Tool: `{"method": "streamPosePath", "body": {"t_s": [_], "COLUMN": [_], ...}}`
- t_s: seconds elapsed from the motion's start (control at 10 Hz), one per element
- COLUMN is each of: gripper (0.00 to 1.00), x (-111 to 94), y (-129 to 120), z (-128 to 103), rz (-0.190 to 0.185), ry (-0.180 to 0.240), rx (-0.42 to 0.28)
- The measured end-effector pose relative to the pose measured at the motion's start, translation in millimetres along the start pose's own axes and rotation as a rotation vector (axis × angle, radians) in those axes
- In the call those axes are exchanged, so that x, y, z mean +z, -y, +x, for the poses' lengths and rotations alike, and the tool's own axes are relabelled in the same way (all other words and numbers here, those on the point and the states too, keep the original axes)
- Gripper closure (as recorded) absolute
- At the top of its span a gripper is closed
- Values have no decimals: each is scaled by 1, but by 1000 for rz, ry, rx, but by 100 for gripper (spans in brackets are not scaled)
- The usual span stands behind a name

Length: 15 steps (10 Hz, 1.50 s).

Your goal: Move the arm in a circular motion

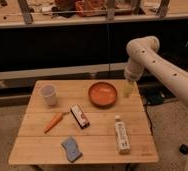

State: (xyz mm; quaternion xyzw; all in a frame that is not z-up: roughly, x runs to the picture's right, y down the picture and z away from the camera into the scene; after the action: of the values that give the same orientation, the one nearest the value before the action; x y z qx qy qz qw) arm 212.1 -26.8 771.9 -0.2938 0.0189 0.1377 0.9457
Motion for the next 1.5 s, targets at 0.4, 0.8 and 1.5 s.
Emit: {"method": "streamPosePath", "body": {"t_s": [0.4, 0.8, 1.5], "gripper": [20, 20, 20], "x": [9, 12, 2], "y": [-13, -97, -247], "z": [9, 24, 16], "rz": [-1, -2, -22], "ry": [-17, -13, 7], "rx": [64, 194, 264]}}
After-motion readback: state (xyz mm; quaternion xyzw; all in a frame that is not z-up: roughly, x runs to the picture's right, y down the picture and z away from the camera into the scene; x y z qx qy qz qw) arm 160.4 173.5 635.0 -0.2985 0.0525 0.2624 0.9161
